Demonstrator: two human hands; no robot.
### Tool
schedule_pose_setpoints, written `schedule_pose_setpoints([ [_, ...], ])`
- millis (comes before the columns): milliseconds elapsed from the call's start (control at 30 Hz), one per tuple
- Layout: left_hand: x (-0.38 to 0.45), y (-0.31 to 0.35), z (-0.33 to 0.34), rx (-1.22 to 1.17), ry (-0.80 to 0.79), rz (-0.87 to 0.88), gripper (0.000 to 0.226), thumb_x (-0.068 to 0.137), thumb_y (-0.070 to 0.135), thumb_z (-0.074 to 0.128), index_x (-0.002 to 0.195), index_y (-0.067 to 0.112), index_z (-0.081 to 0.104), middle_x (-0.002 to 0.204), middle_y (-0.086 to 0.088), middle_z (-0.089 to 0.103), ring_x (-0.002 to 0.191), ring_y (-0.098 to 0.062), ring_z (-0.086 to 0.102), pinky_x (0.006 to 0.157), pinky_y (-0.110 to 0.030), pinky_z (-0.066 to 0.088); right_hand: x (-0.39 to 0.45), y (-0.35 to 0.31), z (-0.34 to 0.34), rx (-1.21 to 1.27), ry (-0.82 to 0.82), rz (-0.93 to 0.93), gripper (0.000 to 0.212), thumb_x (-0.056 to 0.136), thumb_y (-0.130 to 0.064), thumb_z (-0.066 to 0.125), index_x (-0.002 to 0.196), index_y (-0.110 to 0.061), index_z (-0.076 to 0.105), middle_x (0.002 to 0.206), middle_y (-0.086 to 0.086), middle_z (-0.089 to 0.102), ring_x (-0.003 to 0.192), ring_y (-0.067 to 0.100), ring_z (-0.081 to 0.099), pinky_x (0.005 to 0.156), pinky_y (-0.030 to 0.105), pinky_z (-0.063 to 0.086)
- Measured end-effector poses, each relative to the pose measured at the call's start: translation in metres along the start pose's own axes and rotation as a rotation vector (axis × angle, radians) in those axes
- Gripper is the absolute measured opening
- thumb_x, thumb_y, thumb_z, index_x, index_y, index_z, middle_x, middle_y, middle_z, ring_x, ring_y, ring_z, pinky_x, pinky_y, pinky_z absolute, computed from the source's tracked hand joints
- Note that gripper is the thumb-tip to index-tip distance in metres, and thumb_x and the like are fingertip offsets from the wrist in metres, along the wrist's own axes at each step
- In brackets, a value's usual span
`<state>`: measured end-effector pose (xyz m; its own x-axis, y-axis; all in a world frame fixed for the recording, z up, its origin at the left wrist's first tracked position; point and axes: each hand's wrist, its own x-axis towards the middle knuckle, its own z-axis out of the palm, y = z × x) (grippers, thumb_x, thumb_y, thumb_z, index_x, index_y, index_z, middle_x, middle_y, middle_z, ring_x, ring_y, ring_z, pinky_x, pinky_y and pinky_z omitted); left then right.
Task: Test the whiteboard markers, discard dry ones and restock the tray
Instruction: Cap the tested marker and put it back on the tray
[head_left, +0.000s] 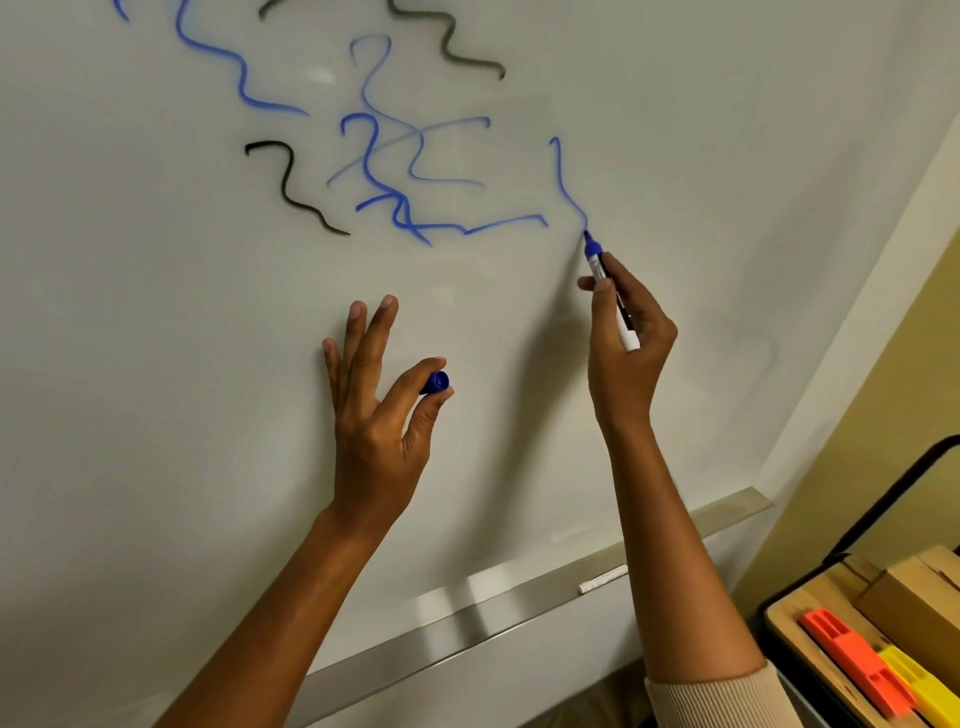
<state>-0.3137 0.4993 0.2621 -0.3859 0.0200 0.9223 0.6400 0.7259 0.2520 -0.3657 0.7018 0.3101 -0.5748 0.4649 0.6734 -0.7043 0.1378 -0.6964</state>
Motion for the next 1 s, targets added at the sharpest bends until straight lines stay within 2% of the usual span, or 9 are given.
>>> schedule_pose_setpoints([
  [100,-0.003,0.009,0.01,-0.045,-0.025,0.018,0.018,0.095,0.016,0.062,0.105,0.003,0.07,0.149,-0.022,0.039,0.146,-0.036,0.023,0.117,-0.059,0.022,0.0,0.0,-0.023,0.035,-0.012,0.088,0.023,0.098,-0.014,0.058,0.116,-0.009,0.073,0.097,0.005,0.077,0.096,0.017,0.072,0.088,0.028,0.053],
  [200,-0.01,0.015,0.019,-0.082,-0.064,0.038,0.018,0.094,0.013,0.064,0.104,-0.001,0.07,0.146,-0.02,0.044,0.143,-0.035,0.03,0.11,-0.057,0.035,-0.009,-0.003,-0.044,0.178,0.024,0.172,0.024,0.1,-0.015,0.053,0.107,-0.007,0.075,0.089,0.007,0.076,0.085,0.023,0.071,0.08,0.029,0.053],
  [300,-0.021,0.018,0.026,-0.069,-0.101,0.032,0.019,0.093,0.014,0.066,0.105,0.0,0.07,0.141,-0.014,0.052,0.135,-0.032,0.043,0.101,-0.051,0.045,-0.03,-0.004,-0.058,0.386,-0.067,0.272,0.036,0.098,-0.022,0.046,0.088,-0.01,0.078,0.083,0.007,0.073,0.068,0.023,0.065,0.073,0.032,0.053],
  [367,-0.031,0.017,0.03,-0.073,-0.136,0.02,0.02,0.093,0.016,0.066,0.108,0.003,0.069,0.138,-0.01,0.055,0.127,-0.03,0.048,0.095,-0.049,0.049,-0.047,-0.004,-0.062,0.437,-0.144,0.317,0.045,0.098,-0.023,0.041,0.076,-0.011,0.078,0.076,0.008,0.071,0.061,0.023,0.062,0.068,0.03,0.052],
  [467,-0.045,0.015,0.033,-0.084,-0.192,0.004,0.023,0.093,0.02,0.064,0.112,0.006,0.069,0.136,-0.004,0.057,0.123,-0.027,0.05,0.093,-0.046,0.05,-0.07,0.0,-0.066,0.392,-0.221,0.364,0.05,0.098,-0.025,0.037,0.071,-0.013,0.078,0.07,0.007,0.07,0.057,0.021,0.061,0.065,0.03,0.05],
  [600,-0.062,0.012,0.035,-0.099,-0.252,-0.028,0.026,0.096,0.025,0.059,0.115,0.009,0.068,0.135,-0.002,0.058,0.121,-0.024,0.051,0.093,-0.041,0.052,-0.092,0.007,-0.071,0.308,-0.267,0.406,0.048,0.098,-0.03,0.04,0.071,-0.017,0.078,0.07,0.006,0.069,0.06,0.021,0.061,0.072,0.038,0.047],
  [733,-0.077,0.005,0.031,-0.136,-0.296,-0.061,0.027,0.096,0.023,0.06,0.117,0.009,0.067,0.134,-0.001,0.058,0.121,-0.023,0.051,0.094,-0.038,0.052,-0.111,0.017,-0.07,0.192,-0.339,0.437,0.045,0.092,-0.046,0.045,0.075,-0.02,0.078,0.069,0.01,0.069,0.068,0.025,0.062,0.081,0.045,0.048],
  [867,-0.092,-0.004,0.02,-0.153,-0.317,-0.085,0.028,0.095,0.023,0.058,0.116,0.007,0.067,0.122,0.001,0.064,0.112,-0.02,0.056,0.093,-0.035,0.051,-0.129,0.027,-0.062,0.116,-0.42,0.456,0.046,0.1,-0.032,0.04,0.075,-0.023,0.078,0.068,0.011,0.068,0.071,0.028,0.062,0.084,0.052,0.047],
  [1000,-0.108,-0.017,0.001,-0.208,-0.461,-0.16,0.026,0.095,0.027,0.057,0.114,0.012,0.067,0.097,0.001,0.065,0.09,-0.015,0.059,0.078,-0.035,0.052,-0.149,0.037,-0.049,0.128,-0.496,0.517,0.047,0.1,-0.027,0.038,0.074,-0.018,0.076,0.066,0.013,0.065,0.071,0.028,0.061,0.083,0.052,0.047],
])
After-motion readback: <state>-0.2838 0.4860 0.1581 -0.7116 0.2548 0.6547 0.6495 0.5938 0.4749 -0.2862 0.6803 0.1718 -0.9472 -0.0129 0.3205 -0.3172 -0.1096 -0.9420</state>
